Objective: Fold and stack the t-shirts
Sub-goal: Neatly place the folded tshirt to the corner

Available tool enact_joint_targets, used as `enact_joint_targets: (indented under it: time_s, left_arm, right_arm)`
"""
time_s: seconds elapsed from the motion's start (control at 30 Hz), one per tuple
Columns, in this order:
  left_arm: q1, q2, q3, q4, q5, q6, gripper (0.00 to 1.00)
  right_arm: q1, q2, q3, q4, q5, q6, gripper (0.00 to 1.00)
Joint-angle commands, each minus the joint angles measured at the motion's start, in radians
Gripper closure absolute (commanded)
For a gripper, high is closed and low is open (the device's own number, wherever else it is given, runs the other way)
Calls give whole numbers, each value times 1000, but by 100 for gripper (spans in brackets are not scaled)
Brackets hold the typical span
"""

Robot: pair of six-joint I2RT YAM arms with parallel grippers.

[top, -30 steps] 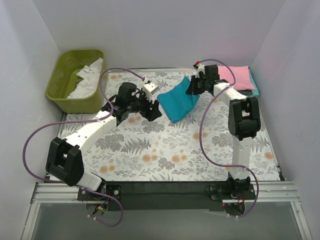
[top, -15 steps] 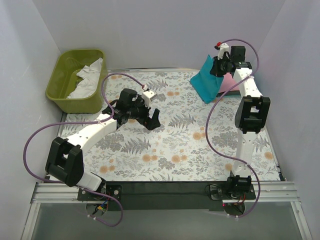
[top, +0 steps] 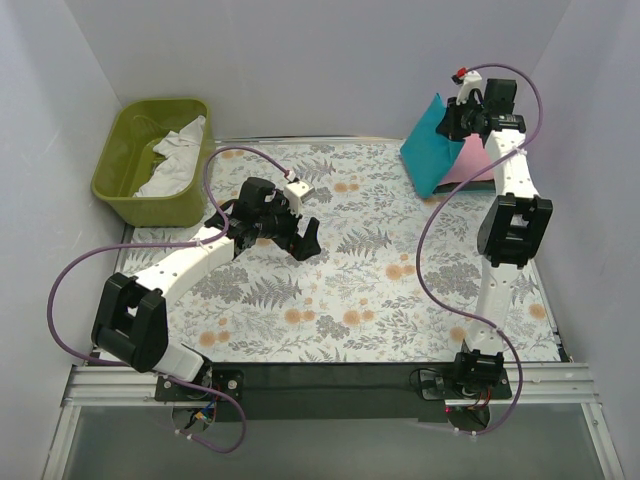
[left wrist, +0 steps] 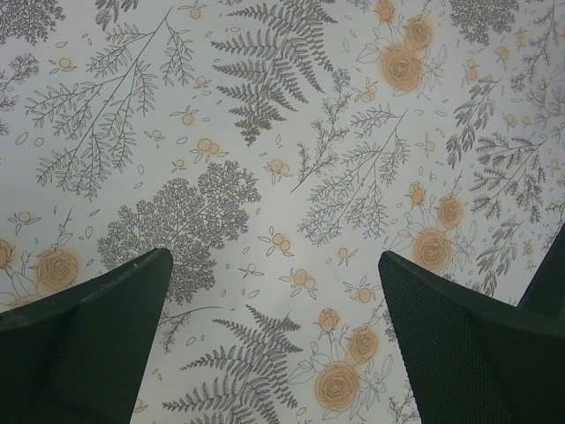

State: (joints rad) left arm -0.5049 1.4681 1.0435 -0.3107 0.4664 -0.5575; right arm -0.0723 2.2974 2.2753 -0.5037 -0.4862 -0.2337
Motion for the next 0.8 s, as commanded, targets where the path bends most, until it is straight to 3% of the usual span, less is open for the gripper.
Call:
enact_joint_targets:
  time_s: [0.0, 0.77]
  left_arm:
    - [5, 0, 21, -4, 3, 8, 2]
    - [3, 69, 69, -21, 15, 33, 2]
  right_arm:
    - [-30, -52, 64, 51, -41, 49, 88]
    - [-184, 20, 72, 189, -161, 148, 82]
